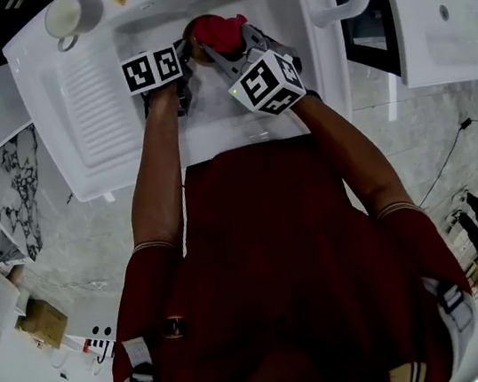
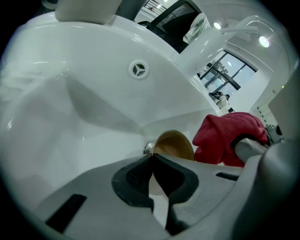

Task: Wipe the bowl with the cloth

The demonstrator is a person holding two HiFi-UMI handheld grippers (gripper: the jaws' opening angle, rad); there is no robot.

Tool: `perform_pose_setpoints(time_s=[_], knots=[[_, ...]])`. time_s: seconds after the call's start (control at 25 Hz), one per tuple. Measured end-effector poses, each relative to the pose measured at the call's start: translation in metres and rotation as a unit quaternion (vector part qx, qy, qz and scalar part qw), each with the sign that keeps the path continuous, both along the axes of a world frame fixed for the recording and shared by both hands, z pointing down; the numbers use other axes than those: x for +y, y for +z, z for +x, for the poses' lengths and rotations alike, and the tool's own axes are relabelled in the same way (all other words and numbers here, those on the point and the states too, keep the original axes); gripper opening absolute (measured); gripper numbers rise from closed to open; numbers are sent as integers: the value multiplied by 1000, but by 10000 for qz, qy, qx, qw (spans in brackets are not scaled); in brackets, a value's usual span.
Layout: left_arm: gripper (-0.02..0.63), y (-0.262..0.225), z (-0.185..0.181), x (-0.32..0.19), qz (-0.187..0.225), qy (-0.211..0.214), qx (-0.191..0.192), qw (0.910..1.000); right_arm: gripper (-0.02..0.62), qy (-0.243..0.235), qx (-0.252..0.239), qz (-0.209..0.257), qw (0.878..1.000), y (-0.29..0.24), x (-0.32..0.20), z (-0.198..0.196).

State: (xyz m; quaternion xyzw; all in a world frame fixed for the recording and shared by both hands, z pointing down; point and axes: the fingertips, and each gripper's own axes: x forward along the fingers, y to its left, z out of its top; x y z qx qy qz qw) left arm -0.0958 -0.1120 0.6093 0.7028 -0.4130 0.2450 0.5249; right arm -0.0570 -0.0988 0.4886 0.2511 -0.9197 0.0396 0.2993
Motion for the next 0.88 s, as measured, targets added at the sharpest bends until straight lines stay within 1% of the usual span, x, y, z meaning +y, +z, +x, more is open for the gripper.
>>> perform_pose_setpoints(time_s=[0.44,0.64,0.88], knots=[[14,-41,4,-6,674,209,-189,9973,28,-98,94,-40,9999,0,5,-7],[14,-61,8,-7,998,339,-238,9941,28,-175,150,-78,9997,-1,9,-12],[14,-79,13,-1,1246,515,-369,9902,28,-171,219,-97,9996,-2,12,-14]])
